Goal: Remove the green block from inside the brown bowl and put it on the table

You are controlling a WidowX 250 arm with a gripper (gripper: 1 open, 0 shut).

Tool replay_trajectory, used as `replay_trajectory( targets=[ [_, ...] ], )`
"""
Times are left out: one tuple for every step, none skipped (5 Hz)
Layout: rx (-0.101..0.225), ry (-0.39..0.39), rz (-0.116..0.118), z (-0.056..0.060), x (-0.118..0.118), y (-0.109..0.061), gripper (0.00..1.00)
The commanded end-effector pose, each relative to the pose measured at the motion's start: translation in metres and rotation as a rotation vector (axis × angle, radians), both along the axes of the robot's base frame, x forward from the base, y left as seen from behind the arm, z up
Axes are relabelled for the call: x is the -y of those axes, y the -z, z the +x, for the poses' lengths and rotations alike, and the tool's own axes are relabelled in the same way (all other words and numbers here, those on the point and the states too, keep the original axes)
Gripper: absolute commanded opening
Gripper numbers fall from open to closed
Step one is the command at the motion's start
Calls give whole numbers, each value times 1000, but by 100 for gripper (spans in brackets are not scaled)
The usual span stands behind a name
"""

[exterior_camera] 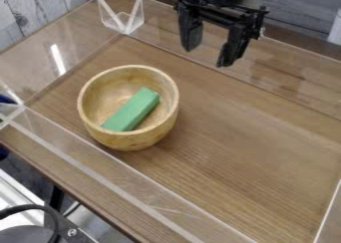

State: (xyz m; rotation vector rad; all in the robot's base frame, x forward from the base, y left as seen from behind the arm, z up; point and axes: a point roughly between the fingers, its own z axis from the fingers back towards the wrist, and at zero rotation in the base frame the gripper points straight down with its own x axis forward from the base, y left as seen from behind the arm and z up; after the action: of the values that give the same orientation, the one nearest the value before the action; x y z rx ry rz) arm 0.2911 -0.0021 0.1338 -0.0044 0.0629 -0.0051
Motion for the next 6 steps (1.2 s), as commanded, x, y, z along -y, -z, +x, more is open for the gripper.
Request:
replay_trajectory(
  targets=[
    [-8, -14, 8, -12, -16, 5, 100],
    [-13, -33, 16, -30, -38, 10, 100],
    [5, -50, 17, -46, -63, 15, 100],
    [7, -56, 18, -53, -82, 22, 100],
    [-3, -54, 22, -55, -86, 33, 100],
    [-11, -51, 22, -54, -87, 44, 100]
  ],
)
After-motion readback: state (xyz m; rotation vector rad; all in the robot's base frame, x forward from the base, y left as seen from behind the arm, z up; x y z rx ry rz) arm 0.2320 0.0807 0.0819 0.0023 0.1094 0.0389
